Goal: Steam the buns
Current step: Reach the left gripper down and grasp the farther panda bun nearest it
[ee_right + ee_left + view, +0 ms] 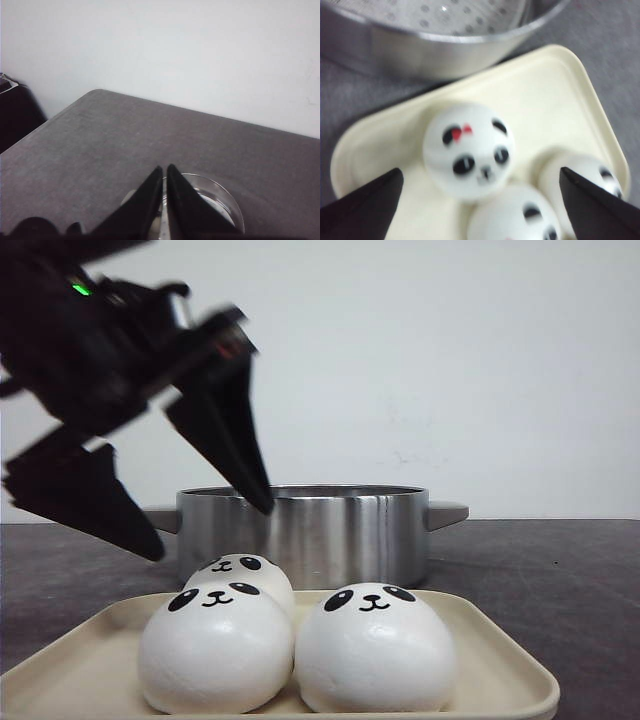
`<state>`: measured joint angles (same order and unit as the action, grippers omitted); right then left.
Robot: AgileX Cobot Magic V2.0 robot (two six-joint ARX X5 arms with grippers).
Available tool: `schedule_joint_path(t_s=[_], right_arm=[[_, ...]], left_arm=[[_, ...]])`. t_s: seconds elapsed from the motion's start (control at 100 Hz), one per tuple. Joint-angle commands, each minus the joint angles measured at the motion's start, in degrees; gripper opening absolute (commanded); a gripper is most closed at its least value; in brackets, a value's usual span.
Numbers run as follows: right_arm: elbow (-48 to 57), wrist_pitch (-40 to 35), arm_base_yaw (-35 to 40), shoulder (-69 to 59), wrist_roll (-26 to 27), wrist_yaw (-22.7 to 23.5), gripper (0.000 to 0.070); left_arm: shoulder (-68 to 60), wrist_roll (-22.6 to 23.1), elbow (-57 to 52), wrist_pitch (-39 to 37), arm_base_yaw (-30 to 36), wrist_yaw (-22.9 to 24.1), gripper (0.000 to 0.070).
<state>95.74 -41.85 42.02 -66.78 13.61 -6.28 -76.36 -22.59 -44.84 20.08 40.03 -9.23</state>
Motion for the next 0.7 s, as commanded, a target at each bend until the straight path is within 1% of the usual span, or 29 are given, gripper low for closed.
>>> schedule_joint_path(t_s=[0.0, 0.06, 0.22, 0.36, 0.41, 0.44, 0.47, 0.49, 0.51, 0.54, 0.55, 0.56, 0.59, 0.61, 0.62, 0.65, 0.69], right_arm=[[0.7, 0.4, 0.6, -0.5, 1.4, -0.1, 0.0006], [0.7, 0.5, 0.6, -0.5, 1.6, -0.1, 0.0006], [0.7, 0.4, 0.6, -0.5, 1.6, 0.0, 0.0006], [0.7, 0.2, 0.6, -0.5, 1.6, 0.0, 0.0006], [0.7, 0.1, 0.6, -0.5, 1.6, 0.0, 0.0006], [0.7, 0.1, 0.6, -0.5, 1.6, 0.0, 0.0006], [0.7, 0.0, 0.6, -0.5, 1.6, 0.0, 0.0006], [0.7, -0.1, 0.6, -0.5, 1.6, 0.0, 0.0006], [0.7, -0.2, 0.6, -0.5, 1.6, 0.0, 0.0006], [0.7, -0.2, 0.6, -0.5, 1.6, 0.0, 0.0006], [0.7, -0.3, 0.6, -0.5, 1.6, 0.0, 0.0006], [0.7, -0.3, 0.6, -0.5, 1.6, 0.0, 0.0006], [0.7, -0.4, 0.6, -0.5, 1.6, 0.0, 0.0006], [0.7, -0.5, 0.6, -0.5, 1.6, 0.0, 0.0006], [0.7, -0.5, 0.6, -0.5, 1.6, 0.0, 0.0006], [0.7, -0.5, 0.6, -0.5, 1.6, 0.0, 0.0006], [0.7, -0.5, 0.6, -0.5, 1.5, 0.0, 0.0006]], left_arm=[[-3.1, -1.4, -1.9, -1.7, 0.6, 0.4, 0.0604], [-5.9, -2.4, -3.4, -2.0, 0.6, 0.4, 0.0604], [-12.0, -2.4, -6.5, 0.0, 0.6, 0.2, 0.0602], [-14.7, -2.4, -6.6, 0.3, 0.7, 0.3, 0.0595], [-15.2, -2.4, -6.6, 0.2, 0.7, 0.4, 0.0586], [-15.4, -2.4, -6.6, 0.2, 0.7, 0.4, 0.0569], [-15.5, -2.4, -6.6, 0.2, 0.7, 0.4, 0.0526], [-15.6, -2.4, -6.6, 0.2, 0.7, 0.4, 0.0485], [-15.6, -2.4, -6.6, 0.2, 0.7, 0.4, 0.0434], [-15.6, -2.4, -6.6, 0.2, 0.7, 0.5, 0.0336], [-15.6, -2.4, -6.6, 0.2, 0.7, 0.5, 0.0317], [-15.6, -2.4, -6.6, 0.2, 0.7, 0.4, 0.0255], [-15.6, -2.4, -6.7, 0.2, 0.7, 0.4, 0.0118], [-15.6, -2.3, -6.7, 0.2, 0.7, 0.4, 0.0031], [-15.6, -2.3, -6.8, 0.3, 0.7, 0.4, 0.0], [-15.6, -2.3, -7.0, 0.8, 0.7, 0.4, 0.0017], [-15.5, -2.1, -7.6, 1.4, 0.7, 0.5, 0.001]])
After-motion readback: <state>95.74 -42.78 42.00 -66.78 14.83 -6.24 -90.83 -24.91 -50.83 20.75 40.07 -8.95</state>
